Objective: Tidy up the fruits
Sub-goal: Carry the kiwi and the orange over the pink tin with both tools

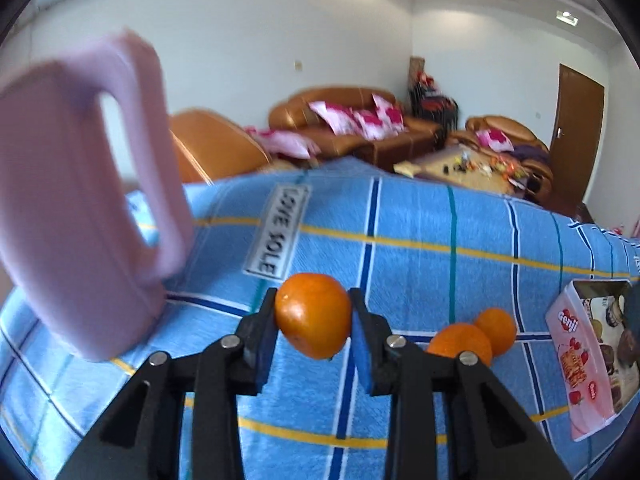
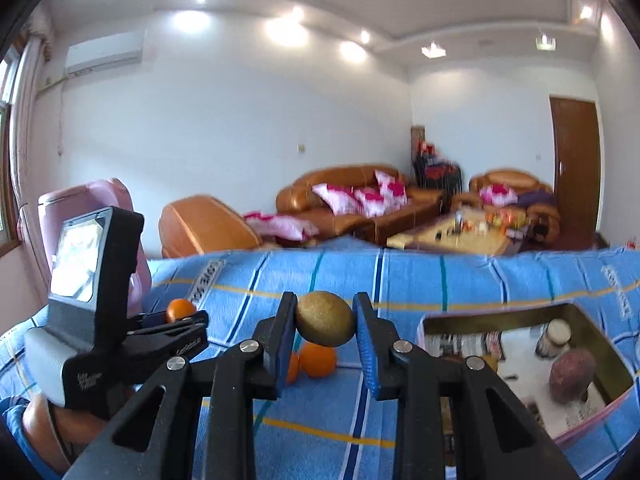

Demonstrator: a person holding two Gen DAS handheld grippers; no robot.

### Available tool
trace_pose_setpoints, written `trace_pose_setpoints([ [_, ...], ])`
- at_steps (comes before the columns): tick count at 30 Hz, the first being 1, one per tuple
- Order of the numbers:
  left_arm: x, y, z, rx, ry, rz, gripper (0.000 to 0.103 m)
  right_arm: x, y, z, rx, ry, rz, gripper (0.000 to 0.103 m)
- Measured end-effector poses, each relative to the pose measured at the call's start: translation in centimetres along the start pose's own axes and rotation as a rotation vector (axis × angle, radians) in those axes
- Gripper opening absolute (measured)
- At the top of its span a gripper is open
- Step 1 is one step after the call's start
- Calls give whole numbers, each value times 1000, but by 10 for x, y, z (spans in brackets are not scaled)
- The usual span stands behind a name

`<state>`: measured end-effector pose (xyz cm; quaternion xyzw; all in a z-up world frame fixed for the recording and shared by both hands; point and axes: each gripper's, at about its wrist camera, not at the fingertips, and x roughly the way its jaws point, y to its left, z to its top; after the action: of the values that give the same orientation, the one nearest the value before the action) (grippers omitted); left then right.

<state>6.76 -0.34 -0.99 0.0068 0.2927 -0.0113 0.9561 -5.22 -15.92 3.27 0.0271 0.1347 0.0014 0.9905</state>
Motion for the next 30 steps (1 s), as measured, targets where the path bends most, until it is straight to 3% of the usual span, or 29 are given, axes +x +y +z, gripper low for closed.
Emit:
trace_pose_setpoints([
  [9,-24,13,-7,-28,-96,9,35,2,3,-1,-17,8,-8,31],
  [30,-53,-10,-21,25,-138,-48,35,-12,1,-5,-39,21,-58,31],
])
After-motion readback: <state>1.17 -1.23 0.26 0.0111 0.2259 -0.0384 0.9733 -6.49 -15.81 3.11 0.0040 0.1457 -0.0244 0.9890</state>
